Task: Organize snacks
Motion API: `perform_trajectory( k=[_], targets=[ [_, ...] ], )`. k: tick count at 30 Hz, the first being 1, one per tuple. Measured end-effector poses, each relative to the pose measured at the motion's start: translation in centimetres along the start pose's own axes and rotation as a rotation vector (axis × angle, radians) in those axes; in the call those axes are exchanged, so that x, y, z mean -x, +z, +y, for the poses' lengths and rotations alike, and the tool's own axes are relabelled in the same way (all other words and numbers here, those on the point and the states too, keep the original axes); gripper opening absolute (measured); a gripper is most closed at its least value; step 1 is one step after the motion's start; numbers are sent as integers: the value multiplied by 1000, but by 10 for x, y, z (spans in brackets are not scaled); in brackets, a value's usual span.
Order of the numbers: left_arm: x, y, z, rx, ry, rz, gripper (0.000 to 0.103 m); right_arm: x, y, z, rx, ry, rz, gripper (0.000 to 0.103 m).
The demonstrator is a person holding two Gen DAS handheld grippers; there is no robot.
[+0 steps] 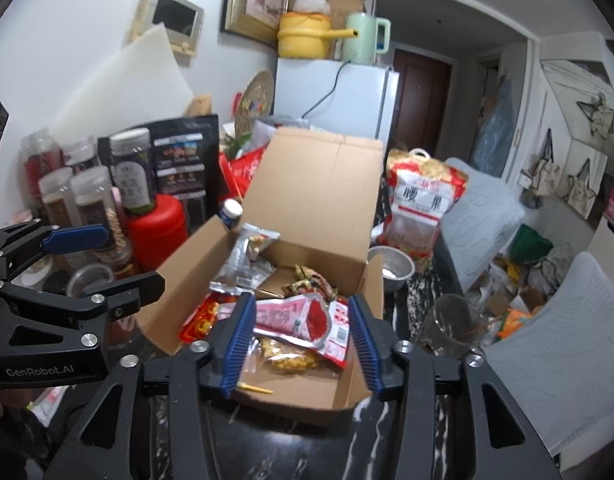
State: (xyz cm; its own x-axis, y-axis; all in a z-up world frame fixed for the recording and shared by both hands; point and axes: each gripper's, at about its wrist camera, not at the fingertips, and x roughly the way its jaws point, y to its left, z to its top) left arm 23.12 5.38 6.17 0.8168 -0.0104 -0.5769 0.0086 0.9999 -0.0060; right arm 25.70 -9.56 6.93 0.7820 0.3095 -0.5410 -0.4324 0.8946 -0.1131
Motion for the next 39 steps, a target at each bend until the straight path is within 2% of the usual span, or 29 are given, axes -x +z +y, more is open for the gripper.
perform_trajectory(
  k=[10,12,16,18,22,24,28,34,39],
  targets=[
    [65,-21,1,1,0,-103,81,62,-20,14,-46,-11,-66,54],
    [75,-27,1,-2,-5,-115,81,72,-26,18,-56,-18,-80,64],
    [90,-40,-1,-5,-8,-142,81,89,-39,24,-78,-20,-97,66],
    [95,-48,-1,-4,-3,-155,82,93,-45,27,-92,-18,-101,71],
    [99,-63,-2,4,-6,-162,87,98,-62,33,-114,-24,-103,71],
    [100,-68,-4,-4,8,-170,87,101,-68,36,-114,-23,-98,71],
    [101,-74,-5,0,-10,-175,87,106,-78,37,-130,-31,-91,71],
    [98,-84,-10,2,18,-198,87,108,-92,34,-153,-87,-86,78],
    [86,-93,-15,-7,34,-176,87,98,-105,30,-171,-117,-49,78]
  ],
)
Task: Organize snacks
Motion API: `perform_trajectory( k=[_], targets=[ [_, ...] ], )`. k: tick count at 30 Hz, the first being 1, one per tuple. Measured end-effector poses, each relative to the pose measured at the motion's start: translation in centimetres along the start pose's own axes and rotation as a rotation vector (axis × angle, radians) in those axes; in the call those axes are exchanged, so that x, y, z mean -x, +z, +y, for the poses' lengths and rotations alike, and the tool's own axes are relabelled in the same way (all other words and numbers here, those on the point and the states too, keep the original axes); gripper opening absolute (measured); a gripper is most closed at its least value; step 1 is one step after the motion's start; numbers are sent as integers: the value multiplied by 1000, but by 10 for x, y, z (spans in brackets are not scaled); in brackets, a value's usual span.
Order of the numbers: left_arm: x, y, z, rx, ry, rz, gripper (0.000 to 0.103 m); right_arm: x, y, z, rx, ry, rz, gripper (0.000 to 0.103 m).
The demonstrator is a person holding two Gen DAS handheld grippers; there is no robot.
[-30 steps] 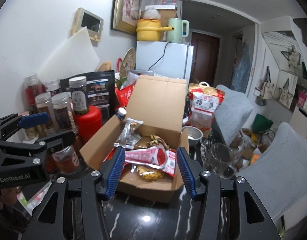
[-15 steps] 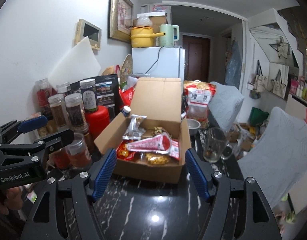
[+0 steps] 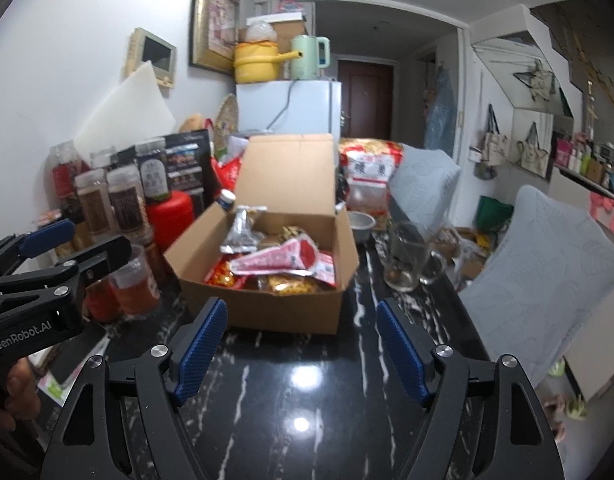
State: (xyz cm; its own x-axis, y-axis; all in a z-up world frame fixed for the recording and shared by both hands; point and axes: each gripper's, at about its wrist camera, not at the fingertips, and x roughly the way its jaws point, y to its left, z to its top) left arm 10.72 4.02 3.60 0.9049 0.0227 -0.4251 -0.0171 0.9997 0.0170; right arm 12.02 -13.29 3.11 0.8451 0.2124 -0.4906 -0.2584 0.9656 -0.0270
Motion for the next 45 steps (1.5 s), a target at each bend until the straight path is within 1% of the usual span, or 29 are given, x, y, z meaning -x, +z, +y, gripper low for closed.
perform_trajectory(
  k=[6,9,12,20,22,29,38,41,45],
  targets=[
    [-12,-6,1,22,-22,42,87,-10,-4,-5,-5,-5,30,78],
    [-16,-6,4,35,-19,47,87,-13,-2,-4,0,-1,26,78],
    [-19,-4,5,30,2,48,87,-15,1,-5,3,4,27,78],
    [-28,3,1,7,-15,73,87,-21,7,-6,8,14,32,78],
    [-29,3,-1,4,-9,74,87,-22,8,-6,16,17,28,78],
    [-33,3,-2,22,-16,94,87,-25,11,-7,30,22,35,78],
    [-35,6,-1,22,2,96,87,-29,14,-4,43,38,35,78],
    [-37,6,2,38,-23,113,87,-29,14,-4,45,45,32,78],
    [-39,4,0,26,2,118,87,-30,14,-4,45,41,35,78]
  ],
)
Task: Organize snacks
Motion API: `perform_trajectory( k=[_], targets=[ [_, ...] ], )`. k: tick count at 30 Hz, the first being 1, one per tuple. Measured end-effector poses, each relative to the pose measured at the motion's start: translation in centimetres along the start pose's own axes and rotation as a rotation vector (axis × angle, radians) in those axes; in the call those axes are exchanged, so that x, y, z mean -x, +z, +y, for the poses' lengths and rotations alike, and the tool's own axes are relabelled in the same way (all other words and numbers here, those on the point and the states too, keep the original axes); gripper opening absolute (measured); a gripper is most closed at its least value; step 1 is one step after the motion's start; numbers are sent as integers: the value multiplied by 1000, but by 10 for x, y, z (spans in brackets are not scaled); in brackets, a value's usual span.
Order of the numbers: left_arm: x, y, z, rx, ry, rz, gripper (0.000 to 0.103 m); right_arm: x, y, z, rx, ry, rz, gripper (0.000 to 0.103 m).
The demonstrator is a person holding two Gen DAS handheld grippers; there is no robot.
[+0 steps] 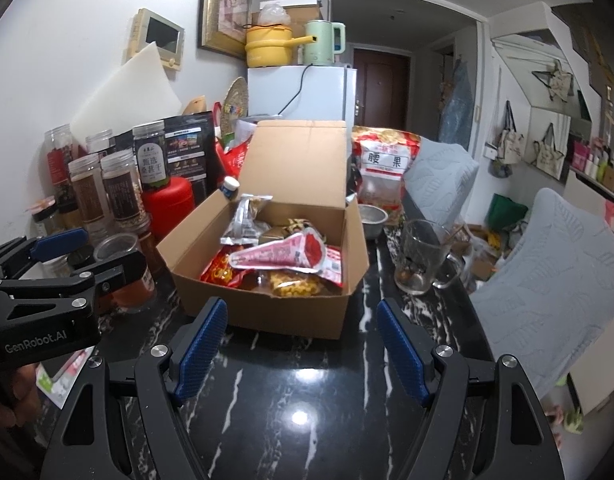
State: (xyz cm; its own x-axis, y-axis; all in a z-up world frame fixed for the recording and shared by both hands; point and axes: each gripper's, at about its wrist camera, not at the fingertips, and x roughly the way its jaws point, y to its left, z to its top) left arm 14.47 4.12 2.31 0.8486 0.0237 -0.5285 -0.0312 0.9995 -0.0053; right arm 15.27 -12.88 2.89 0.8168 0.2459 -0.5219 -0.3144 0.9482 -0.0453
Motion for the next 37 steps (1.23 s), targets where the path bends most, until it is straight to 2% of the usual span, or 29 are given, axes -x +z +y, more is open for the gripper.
perform_trajectory(
  k=[37],
  targets=[
    [-15,-9,-9,-17,25,44,87,-16,-8,1,8,-27,52,80]
  ],
)
